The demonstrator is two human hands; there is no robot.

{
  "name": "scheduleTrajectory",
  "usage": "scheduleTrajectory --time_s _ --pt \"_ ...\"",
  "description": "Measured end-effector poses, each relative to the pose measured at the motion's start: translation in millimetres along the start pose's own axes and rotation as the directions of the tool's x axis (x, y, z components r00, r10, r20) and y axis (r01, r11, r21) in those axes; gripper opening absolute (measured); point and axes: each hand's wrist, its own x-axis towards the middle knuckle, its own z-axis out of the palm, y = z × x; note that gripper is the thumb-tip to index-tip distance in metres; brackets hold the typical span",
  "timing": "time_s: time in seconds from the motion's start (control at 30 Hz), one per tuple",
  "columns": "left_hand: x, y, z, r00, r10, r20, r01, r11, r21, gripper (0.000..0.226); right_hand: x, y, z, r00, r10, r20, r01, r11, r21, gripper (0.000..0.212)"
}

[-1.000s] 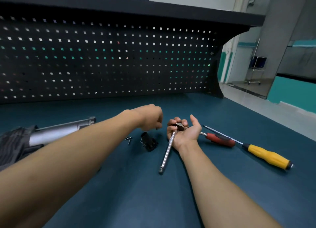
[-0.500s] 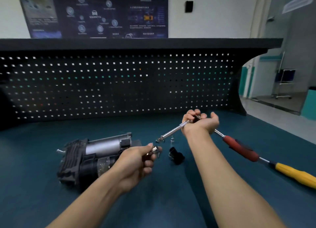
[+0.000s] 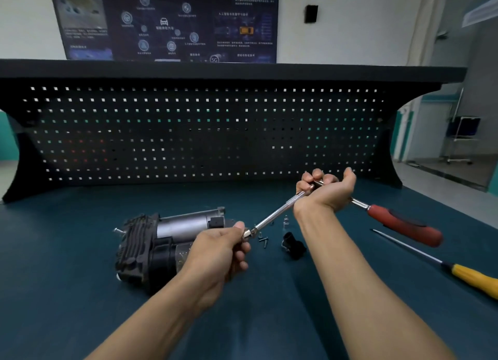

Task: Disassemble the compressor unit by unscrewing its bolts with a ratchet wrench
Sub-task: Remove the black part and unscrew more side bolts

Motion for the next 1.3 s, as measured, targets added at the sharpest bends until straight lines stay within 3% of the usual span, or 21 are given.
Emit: scheduleTrajectory --time_s 0.1,0.2,0.27,0.37,0.5,0.57,0.6,0.67,0.7,0.77,0.83,0.93,1.0,1.1,1.2,1.3 --pt "-3 -6 7 0.974 0.203 -0.101 -0.196 0.978 0.073 0.033 -4 0 0 0.996 -0.062 -0.062 0.061 0.998 -0.014 0.048" --pt "-2 -7 9 0.952 0.254 -0.169 -0.228 0.961 0.157 0.037 -8 4 0 0.985 -0.149 -0.088 0.146 0.989 -0.037 0.047" --pt "0 -8 8 0.96 0.21 -0.187 -0.178 0.969 0.174 0.04 -14 8 -1 0.977 -0.208 -0.048 0.205 0.977 -0.054 0.049" --pt "2 -7 5 0.976 0.082 -0.203 -0.076 0.996 0.04 0.036 -21 13 -2 0.965 -0.26 -0.037 0.257 0.964 -0.075 0.05" --pt "5 13 -10 0.996 -0.019 -0.088 0.02 1.0 0.008 0.023 -26 24 -11 0.935 -0.355 -0.007 0.342 0.906 -0.249 0.038" --pt "10 30 -23 0.999 -0.023 -0.046 0.028 0.993 0.111 0.02 -24 27 -27 0.907 -0.382 0.178 0.42 0.786 -0.454 0.038" --pt "12 40 -32 0.999 -0.014 -0.035 0.02 0.984 0.179 0.021 -22 27 -38 0.881 -0.349 0.319 0.473 0.668 -0.574 0.038" --pt "17 56 -51 0.999 0.031 -0.018 -0.024 0.948 0.319 0.026 -15 22 -62 0.769 -0.16 0.619 0.633 0.324 -0.703 0.036" --pt "20 63 -60 0.998 0.062 0.0 -0.057 0.92 0.387 0.029 -12 20 -74 0.681 -0.039 0.732 0.725 0.18 -0.665 0.033" --pt "25 70 -76 0.992 0.107 0.062 -0.124 0.848 0.515 0.035 -11 16 -92 0.552 0.2 0.81 0.818 0.062 -0.572 0.024" --pt "26 67 -92 0.98 0.133 0.147 -0.197 0.756 0.624 0.036 -14 16 -100 0.506 0.405 0.761 0.825 0.03 -0.564 0.014" --pt "25 49 -118 0.933 0.27 0.239 -0.343 0.463 0.817 0.028 -17 14 -100 0.466 0.511 0.722 0.819 0.061 -0.571 0.013" --pt "22 34 -138 0.862 0.416 0.291 -0.429 0.289 0.856 0.014 -16 7 -102 0.472 0.535 0.701 0.78 0.118 -0.615 0.015" --pt "16 12 -163 0.781 0.441 0.442 -0.509 0.039 0.86 0.045 -10 -8 -115 0.484 0.607 0.631 0.738 0.106 -0.667 0.02" --pt "17 -6 -176 0.796 0.364 0.483 -0.481 -0.101 0.871 0.082 -8 -18 -124 0.477 0.67 0.569 0.745 0.034 -0.666 0.017" --pt "22 -12 -180 0.791 0.364 0.492 -0.462 -0.172 0.87 0.094 -9 -12 -126 0.477 0.693 0.54 0.793 -0.075 -0.605 0.013"
